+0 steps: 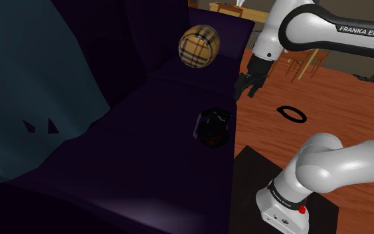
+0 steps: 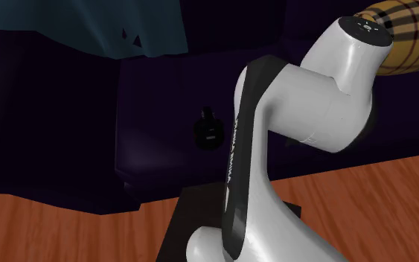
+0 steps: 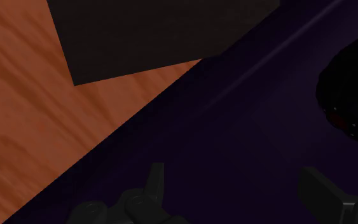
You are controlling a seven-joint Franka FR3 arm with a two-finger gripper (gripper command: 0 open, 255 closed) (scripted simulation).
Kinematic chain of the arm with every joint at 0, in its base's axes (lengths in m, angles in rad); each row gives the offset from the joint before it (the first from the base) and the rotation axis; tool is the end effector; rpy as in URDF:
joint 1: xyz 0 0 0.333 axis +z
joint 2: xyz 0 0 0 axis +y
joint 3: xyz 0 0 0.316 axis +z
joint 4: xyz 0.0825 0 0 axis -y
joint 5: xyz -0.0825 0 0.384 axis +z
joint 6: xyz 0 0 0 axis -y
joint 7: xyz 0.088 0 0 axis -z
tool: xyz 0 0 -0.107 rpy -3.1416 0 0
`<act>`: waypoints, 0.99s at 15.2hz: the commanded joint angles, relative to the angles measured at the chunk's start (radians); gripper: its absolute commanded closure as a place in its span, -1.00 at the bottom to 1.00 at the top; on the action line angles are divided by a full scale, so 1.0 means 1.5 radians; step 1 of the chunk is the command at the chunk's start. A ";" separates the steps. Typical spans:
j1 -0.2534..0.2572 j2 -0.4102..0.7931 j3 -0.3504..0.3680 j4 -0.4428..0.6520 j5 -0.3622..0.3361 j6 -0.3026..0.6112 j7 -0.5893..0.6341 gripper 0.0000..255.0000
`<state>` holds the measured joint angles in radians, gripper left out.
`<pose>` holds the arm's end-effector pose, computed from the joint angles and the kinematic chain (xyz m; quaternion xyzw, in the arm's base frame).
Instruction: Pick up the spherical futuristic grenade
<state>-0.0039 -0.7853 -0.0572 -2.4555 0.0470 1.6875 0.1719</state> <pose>0.3147 -0.0184 0.5532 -0.9929 0.1105 -0.0054 0.0440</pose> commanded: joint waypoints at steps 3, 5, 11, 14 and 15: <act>0.013 0.001 0.031 0.010 0.018 -0.007 0.033 -1.00; 0.026 0.006 0.063 0.023 0.035 -0.014 0.066 -1.00; 0.058 0.042 0.154 0.080 0.080 -0.028 0.164 -1.00; 0.069 0.071 0.199 0.118 0.098 -0.034 0.213 -1.00; 0.073 0.082 0.214 0.132 0.103 -0.035 0.229 -1.00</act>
<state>0.0981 -0.6714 0.2395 -2.2662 0.1912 1.6331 0.4892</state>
